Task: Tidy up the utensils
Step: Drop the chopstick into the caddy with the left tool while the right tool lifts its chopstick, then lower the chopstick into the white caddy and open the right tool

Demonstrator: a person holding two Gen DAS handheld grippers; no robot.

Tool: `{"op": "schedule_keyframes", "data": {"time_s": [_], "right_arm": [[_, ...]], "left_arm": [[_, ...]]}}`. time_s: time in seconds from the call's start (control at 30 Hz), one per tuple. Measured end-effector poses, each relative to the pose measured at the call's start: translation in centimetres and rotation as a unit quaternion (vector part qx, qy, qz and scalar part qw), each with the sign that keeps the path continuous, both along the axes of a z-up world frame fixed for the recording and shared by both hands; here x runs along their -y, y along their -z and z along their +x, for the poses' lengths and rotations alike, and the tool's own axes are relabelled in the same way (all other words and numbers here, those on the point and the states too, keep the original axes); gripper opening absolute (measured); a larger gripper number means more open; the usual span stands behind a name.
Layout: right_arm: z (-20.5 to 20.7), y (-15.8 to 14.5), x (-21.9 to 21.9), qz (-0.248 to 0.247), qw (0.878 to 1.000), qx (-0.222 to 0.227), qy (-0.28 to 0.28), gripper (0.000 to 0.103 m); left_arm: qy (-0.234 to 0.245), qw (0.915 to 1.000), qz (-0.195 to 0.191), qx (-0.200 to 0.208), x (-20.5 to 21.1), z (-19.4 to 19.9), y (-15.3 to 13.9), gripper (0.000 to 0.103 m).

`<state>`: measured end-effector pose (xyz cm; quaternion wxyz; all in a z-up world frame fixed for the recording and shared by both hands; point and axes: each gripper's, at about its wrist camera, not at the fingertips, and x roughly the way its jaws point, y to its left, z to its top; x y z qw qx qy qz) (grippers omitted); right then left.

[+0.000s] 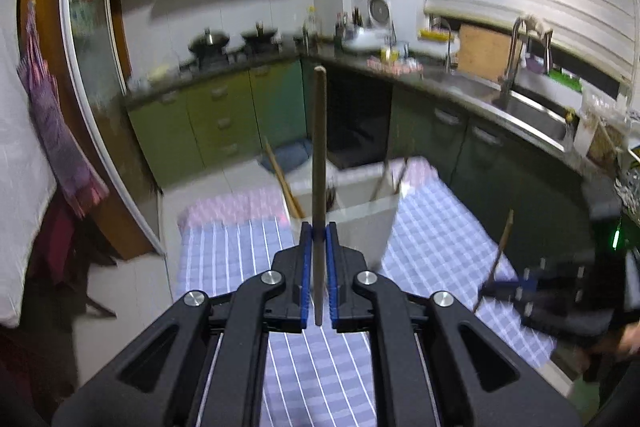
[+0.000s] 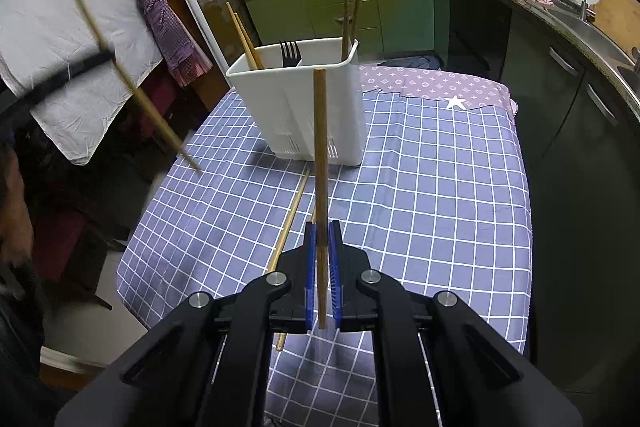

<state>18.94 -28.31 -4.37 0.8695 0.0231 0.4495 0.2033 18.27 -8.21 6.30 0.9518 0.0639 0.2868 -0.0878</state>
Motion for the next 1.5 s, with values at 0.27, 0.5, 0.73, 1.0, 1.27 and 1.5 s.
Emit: {"op": "schedule_keyframes", "data": {"time_s": [0.27,0.5,0.73,1.0,1.27,1.5], "right_arm": [[-0.1,0.0,0.4,0.005,1.000,0.001,0.001,0.007],[-0.4,-0.1,0.6,0.014,1.000,0.001,-0.004,0.007],[-0.1,-1.0,0.6,0.019,1.000,0.006,-0.006,0.007],[1.7,-6.9,0.5,0.023,0.998,0.064,0.005,0.007],[5.2,-15.0,0.9,0.070,0.986,0.147,0.033,0.007],[11.3,-16.0,-1.3,0.057,0.984,0.154,0.063,0.007]], "left_arm": [[0.002,0.9981,-0.015,0.061,1.4,4.7,-5.0,0.007],[-0.005,0.9986,-0.009,0.051,2.7,10.4,-2.9,0.007],[-0.018,0.9998,0.007,-0.005,2.4,13.5,2.4,0.007],[-0.017,0.9998,0.002,-0.012,0.4,9.8,3.3,0.020],[-0.026,0.9996,-0.012,-0.005,-4.0,2.4,2.2,0.025],[-0.026,0.9995,-0.003,-0.016,-5.3,-0.4,2.4,0.026]]}}
